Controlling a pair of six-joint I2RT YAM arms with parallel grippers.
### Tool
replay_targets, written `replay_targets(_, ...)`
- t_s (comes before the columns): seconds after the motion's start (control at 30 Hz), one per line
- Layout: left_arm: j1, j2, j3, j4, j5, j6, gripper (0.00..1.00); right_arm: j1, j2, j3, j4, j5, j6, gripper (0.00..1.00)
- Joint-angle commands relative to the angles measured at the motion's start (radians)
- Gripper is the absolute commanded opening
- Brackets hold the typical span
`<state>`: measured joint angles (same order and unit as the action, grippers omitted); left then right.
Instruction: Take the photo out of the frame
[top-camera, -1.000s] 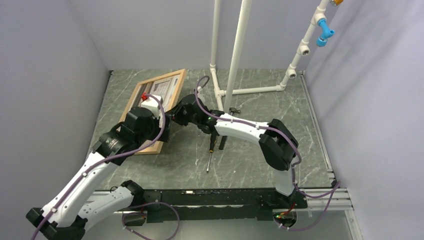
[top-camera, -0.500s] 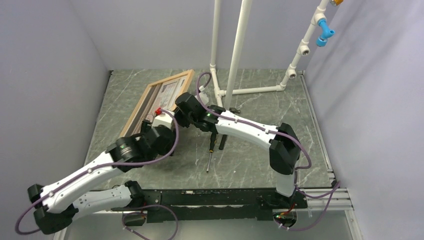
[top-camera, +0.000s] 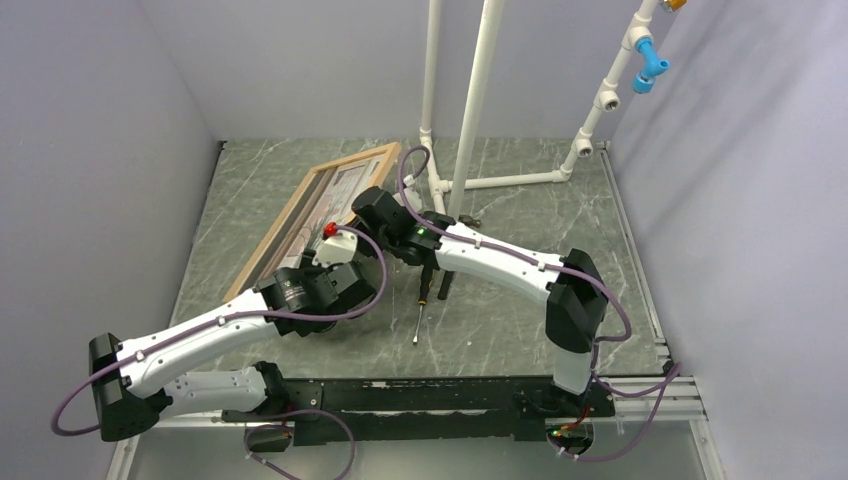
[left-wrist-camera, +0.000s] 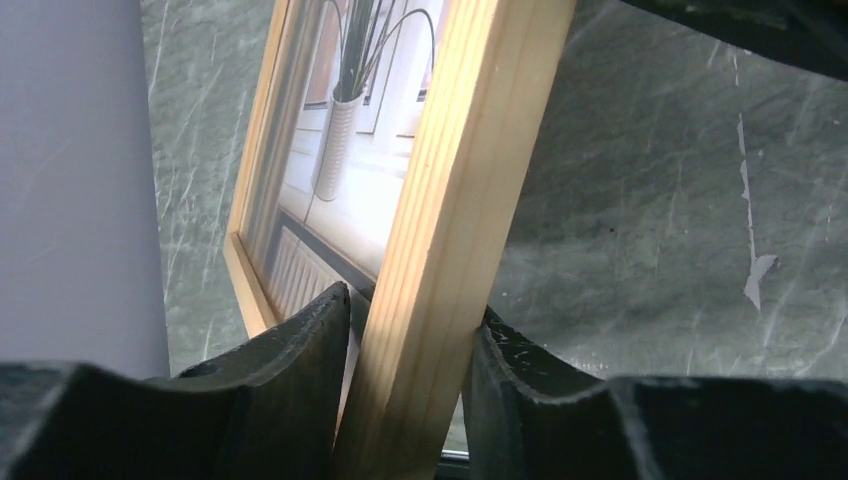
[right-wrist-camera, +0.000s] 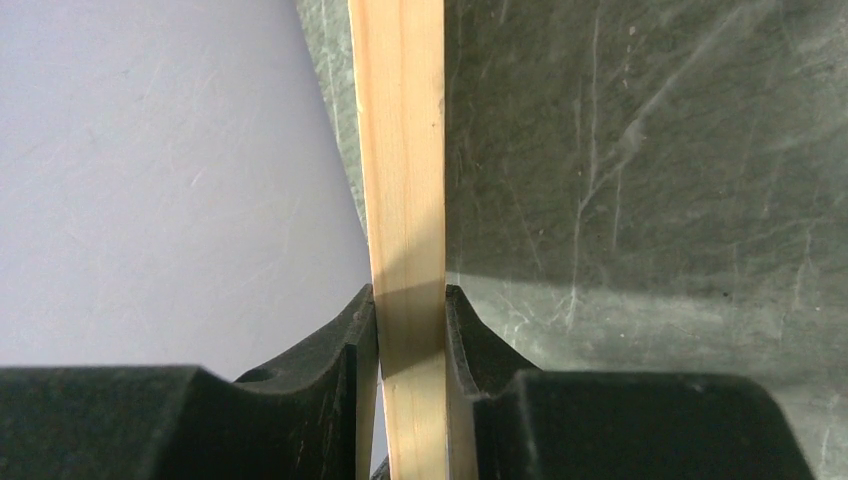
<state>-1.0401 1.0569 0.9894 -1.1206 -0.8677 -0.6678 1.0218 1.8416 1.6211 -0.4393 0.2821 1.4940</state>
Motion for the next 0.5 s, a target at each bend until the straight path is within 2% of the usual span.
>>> replay_targets(0.0, 0.002, -0.048, -0.006, -0.024, -0.066, -0.009, 0.38, -0.011, -0.078, -0.019, -0.034, 0.018, 0.048, 0.04)
replay_targets(0.03, 0.002, -0.057, -0.008, -0.026, -0.064, -0.009, 0.35, -0.012, -0.081, -0.023, -0.036, 0.023, 0.040, 0.16)
replay_targets(0.1, 0.002, -0.073, -0.002, -0.036, -0.065, -0.012, 0.27, -0.017, -0.096, -0.049, -0.011, 0.032, -0.005, 0.51)
replay_targets(0.13, 0.001, -0.080, 0.003, -0.041, -0.061, -0.008, 0.25, -0.025, -0.109, -0.077, 0.029, 0.023, -0.052, 0.68)
replay_targets(0.17, 0.002, -0.088, 0.007, -0.046, -0.064, -0.007, 0.19, -0.038, -0.135, -0.111, 0.100, -0.009, -0.107, 0.84)
replay_targets(0.2, 0.002, -0.094, 0.011, -0.050, -0.066, -0.003, 0.12, -0.056, -0.159, -0.161, 0.194, -0.061, -0.168, 0.95)
replay_targets(0.23, 0.002, -0.100, 0.012, -0.053, -0.069, 0.000, 0.09, -0.093, -0.186, -0.210, 0.286, -0.122, -0.217, 0.99)
replay_targets(0.3, 0.002, -0.107, 0.012, -0.055, -0.082, 0.008, 0.02, -0.143, -0.238, -0.291, 0.461, -0.241, -0.311, 1.00)
replay_targets(0.47, 0.014, -0.102, 0.065, -0.068, -0.084, 0.047, 0.00, -0.168, -0.370, -0.337, 0.455, -0.277, -0.597, 1.00)
